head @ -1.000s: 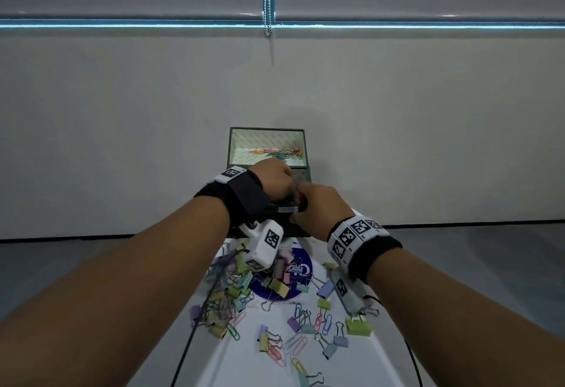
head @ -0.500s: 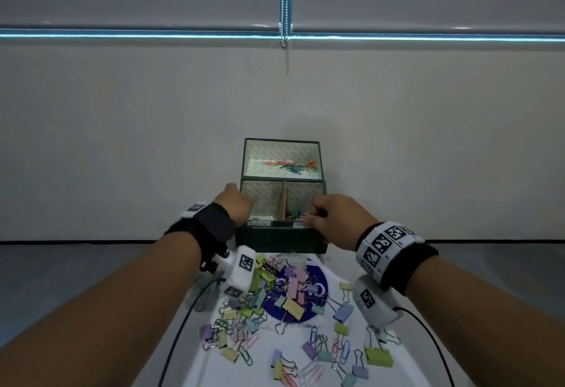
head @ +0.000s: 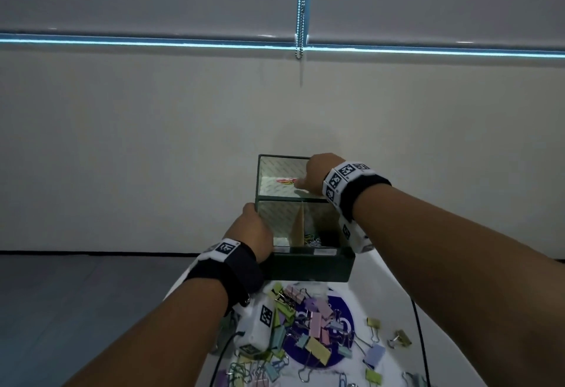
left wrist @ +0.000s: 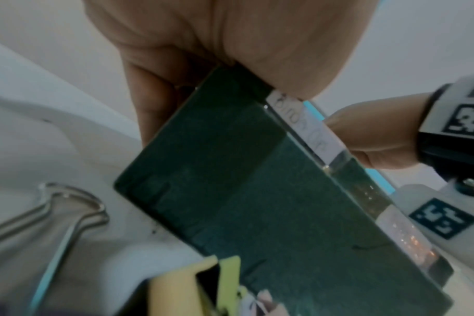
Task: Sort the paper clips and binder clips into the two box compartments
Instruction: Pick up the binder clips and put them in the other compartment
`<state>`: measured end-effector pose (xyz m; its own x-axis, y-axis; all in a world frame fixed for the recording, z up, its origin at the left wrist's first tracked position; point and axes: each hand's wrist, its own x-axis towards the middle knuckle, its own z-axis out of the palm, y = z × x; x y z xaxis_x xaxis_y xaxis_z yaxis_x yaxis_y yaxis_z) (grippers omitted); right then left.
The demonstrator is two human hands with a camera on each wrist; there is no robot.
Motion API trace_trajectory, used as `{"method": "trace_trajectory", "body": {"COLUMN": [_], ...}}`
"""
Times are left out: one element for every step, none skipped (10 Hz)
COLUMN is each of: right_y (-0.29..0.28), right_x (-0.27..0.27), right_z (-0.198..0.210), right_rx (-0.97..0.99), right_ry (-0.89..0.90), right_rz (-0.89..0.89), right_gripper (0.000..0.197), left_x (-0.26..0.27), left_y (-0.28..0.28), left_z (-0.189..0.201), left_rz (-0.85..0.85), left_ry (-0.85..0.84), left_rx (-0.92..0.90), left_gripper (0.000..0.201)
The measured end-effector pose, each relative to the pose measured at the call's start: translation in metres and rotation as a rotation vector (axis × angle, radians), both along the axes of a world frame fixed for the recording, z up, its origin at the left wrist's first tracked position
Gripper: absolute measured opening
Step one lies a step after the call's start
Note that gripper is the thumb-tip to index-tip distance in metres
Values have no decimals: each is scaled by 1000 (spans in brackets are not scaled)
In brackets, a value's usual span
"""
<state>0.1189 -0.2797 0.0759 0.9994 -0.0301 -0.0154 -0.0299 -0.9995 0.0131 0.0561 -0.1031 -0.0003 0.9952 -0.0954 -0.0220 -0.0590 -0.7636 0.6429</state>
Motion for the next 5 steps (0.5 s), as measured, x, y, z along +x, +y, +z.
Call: {"method": "trace_trajectory", "body": {"right_y": [12, 31, -11, -26, 1], "right_x": [11, -20, 65, 72, -17], "right_z": [-2, 28, -28, -35, 21], "right_rx": [-38, -110, -151, -107, 39], "right_ry": [89, 150, 184, 178, 78], "right_rz": [2, 15, 94, 157, 221], "right_gripper": [34, 35, 21, 12, 4], "left_x": [3, 4, 3, 2, 1], "left_y": [2, 3, 3, 3, 3], "left_z": [-4, -6, -5, -3, -2], "left_rz": [-14, -20, -14, -9, -8], "left_ry": [-3, -6, -8, 1, 4], "left_rx": [0, -2, -13, -33, -39], "left_gripper": [27, 26, 26, 27, 27]}}
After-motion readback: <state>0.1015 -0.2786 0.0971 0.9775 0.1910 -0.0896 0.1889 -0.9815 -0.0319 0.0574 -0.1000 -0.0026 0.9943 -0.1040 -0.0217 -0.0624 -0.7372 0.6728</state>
